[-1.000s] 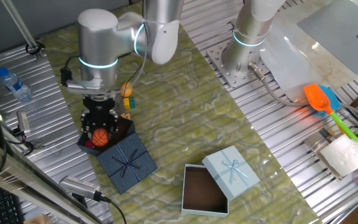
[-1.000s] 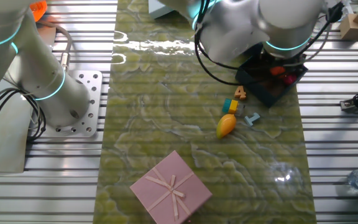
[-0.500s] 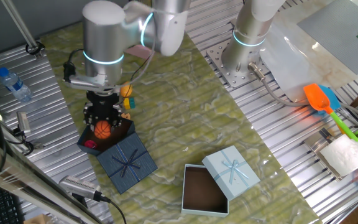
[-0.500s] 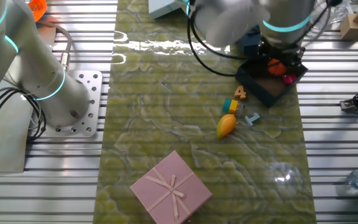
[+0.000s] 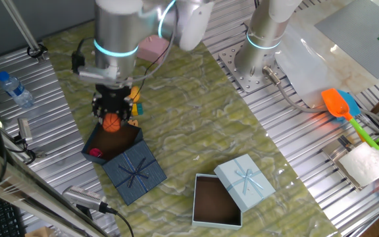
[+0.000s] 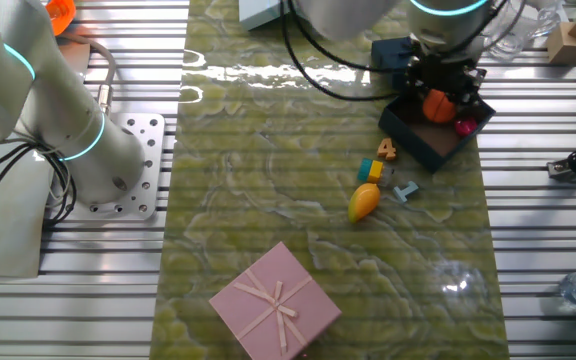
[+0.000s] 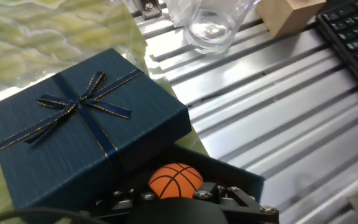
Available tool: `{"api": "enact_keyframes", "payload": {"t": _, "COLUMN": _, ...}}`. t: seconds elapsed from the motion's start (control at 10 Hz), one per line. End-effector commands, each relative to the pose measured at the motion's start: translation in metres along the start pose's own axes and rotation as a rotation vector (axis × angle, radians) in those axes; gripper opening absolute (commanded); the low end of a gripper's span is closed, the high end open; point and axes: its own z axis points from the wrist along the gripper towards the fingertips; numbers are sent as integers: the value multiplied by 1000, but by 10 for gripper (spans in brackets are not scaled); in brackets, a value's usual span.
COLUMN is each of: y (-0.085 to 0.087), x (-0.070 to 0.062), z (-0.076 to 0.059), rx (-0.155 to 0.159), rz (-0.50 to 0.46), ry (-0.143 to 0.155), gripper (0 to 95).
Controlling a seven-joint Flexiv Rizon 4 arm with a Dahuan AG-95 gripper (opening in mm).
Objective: Take everything out of the gift box
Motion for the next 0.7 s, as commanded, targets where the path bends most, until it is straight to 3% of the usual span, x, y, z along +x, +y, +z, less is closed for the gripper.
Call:
{"api": "enact_keyframes", "payload": {"t": 0.1, "y": 8, "x": 6, "z": -5, "rx": -9, "rz": 50, "ry": 41, "gripper": 0}}
{"api": "enact_keyframes", "payload": {"t": 0.4, "y": 30, "x": 29, "z": -10, "rx": -123, "rz": 146, "ry": 119, "gripper": 0}}
{"api": "enact_keyframes", "payload": {"t": 0.7, "y": 42, "x": 43, "z": -14, "rx": -165, "rz": 214, "ry": 169, "gripper": 0}}
